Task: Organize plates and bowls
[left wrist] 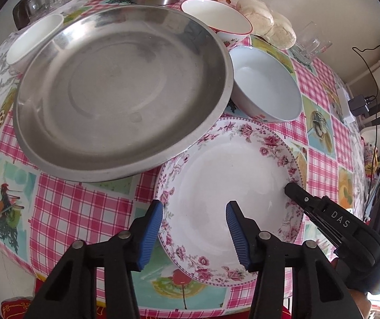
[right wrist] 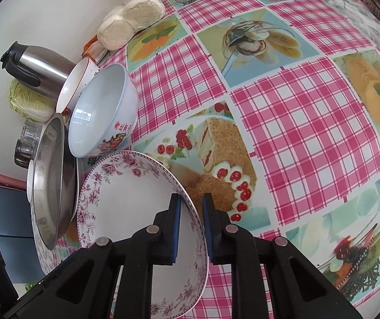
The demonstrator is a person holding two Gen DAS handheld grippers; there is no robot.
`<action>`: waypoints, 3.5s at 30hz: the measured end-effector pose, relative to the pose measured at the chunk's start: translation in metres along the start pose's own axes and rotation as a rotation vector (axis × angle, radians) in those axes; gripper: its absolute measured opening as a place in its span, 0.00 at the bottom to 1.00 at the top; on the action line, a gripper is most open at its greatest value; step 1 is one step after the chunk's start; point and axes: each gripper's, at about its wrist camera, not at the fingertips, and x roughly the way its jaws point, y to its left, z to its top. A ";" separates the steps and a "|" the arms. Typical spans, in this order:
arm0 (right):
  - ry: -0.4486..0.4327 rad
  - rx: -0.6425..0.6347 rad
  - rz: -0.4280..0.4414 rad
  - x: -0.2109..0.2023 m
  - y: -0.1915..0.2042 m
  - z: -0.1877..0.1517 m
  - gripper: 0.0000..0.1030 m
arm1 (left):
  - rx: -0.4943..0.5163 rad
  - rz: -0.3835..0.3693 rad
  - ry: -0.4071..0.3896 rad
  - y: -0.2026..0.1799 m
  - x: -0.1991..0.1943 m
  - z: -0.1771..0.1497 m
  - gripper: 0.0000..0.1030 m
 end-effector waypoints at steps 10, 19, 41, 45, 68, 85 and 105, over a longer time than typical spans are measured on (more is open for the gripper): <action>0.008 0.005 0.005 0.003 -0.001 0.000 0.18 | -0.047 0.019 0.017 0.008 0.006 0.003 0.53; 0.011 0.009 0.014 0.004 -0.002 -0.001 0.18 | -0.126 0.000 0.094 0.025 0.033 0.006 0.52; 0.009 0.025 0.026 0.001 -0.011 0.003 0.18 | -0.062 -0.024 0.068 0.016 0.039 0.019 0.26; 0.004 0.065 0.037 -0.004 -0.023 0.004 0.18 | -0.031 -0.050 0.081 0.009 0.042 0.020 0.26; -0.071 0.031 0.036 -0.026 -0.023 0.009 0.13 | 0.084 -0.051 0.004 -0.018 0.042 0.025 0.25; -0.147 0.025 0.009 -0.067 -0.025 0.013 0.13 | 0.168 -0.112 -0.031 -0.041 0.021 0.019 0.25; -0.309 -0.054 0.029 -0.113 0.010 0.010 0.13 | 0.194 -0.173 -0.216 -0.037 -0.031 0.028 0.25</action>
